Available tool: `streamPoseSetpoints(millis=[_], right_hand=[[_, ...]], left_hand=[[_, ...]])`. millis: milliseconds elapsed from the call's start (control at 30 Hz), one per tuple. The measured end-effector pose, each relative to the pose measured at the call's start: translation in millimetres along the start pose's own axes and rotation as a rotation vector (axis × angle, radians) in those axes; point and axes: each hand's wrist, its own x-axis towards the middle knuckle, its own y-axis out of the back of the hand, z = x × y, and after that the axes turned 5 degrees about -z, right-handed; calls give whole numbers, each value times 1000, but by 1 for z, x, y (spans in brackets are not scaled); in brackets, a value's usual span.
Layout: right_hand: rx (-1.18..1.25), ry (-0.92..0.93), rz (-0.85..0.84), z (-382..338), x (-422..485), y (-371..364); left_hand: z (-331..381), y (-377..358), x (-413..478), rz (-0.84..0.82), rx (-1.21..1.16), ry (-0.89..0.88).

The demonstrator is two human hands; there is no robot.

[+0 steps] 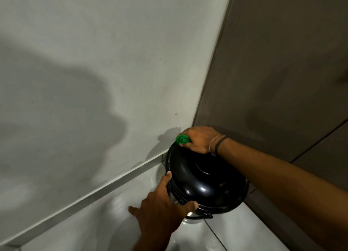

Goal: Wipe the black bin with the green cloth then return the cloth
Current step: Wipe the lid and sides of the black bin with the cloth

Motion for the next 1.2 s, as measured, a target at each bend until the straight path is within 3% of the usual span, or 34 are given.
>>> streamPoseSetpoints(millis=[100,300,567,767,1033,1200], right_hand=[[0,33,18,-10,-5,-2],[-63,342,-65,-70,-25,-24],[-211,275,-96,-47,8,17],[-221,408,-132,-53,-3,3],[-43,153,-17,2,11,5],[298,-77,69,51,-3,-13]], left_hand=[[3,4,0,-23,8,9],[8,2,-4,8,20,59],[8,2,-7,25,43,41],[11,3,-6,15,79,56],[14,4,-5,-5,86,45],[11,0,-2,4,67,36]])
